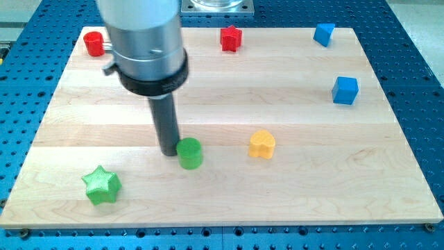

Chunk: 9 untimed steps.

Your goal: Locate the green circle at the bottom right side of the board

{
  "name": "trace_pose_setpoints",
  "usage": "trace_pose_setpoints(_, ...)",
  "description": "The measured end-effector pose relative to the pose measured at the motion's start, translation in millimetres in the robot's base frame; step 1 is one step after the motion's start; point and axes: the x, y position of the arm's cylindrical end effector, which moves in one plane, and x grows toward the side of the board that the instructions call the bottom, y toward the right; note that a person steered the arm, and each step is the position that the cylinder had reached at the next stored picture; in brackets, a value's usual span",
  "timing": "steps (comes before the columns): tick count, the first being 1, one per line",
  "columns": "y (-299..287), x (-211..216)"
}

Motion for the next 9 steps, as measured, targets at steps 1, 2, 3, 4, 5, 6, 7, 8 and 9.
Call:
trace_pose_setpoints(1,29,11)
trace_pose_setpoints(2,25,20)
trace_pose_setpoints(3,4,21)
trace_pose_setpoints(4,12,34)
trace_pose_setpoints(5,77,48)
trace_pose_setpoints(6,151,69)
trace_pose_setpoints(7,190,76)
trace_pose_setpoints(8,199,76)
trace_pose_setpoints(9,191,60)
